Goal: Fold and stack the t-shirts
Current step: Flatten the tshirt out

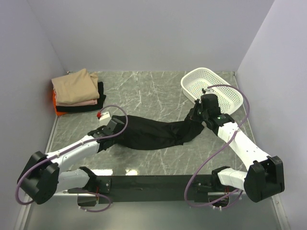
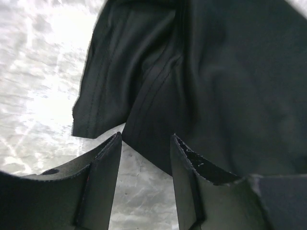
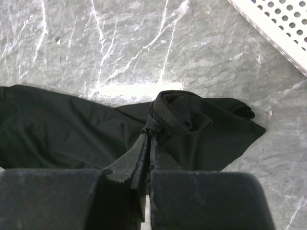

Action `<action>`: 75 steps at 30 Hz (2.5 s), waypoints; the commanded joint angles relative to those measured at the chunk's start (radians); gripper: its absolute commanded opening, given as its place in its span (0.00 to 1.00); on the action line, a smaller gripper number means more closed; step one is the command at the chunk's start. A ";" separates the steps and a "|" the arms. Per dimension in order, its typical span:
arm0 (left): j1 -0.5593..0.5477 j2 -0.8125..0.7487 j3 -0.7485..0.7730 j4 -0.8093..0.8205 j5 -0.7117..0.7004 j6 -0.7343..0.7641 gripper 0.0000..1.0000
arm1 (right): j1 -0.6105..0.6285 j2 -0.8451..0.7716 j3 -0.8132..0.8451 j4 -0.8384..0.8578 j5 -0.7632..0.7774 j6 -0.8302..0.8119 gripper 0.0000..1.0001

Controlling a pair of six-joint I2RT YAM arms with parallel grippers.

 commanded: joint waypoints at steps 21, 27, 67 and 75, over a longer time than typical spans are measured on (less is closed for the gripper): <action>0.046 0.041 -0.060 0.093 0.098 0.007 0.12 | -0.001 -0.037 -0.017 0.032 0.016 -0.003 0.00; 0.046 -0.090 0.025 -0.017 0.079 0.024 0.01 | 0.001 -0.075 0.009 -0.020 0.041 -0.012 0.00; 0.232 0.216 0.150 0.177 0.121 0.195 0.36 | -0.008 0.116 0.103 -0.005 0.096 -0.039 0.00; 0.252 0.297 0.124 0.297 0.220 0.232 0.41 | -0.008 0.109 0.098 -0.006 0.091 -0.039 0.00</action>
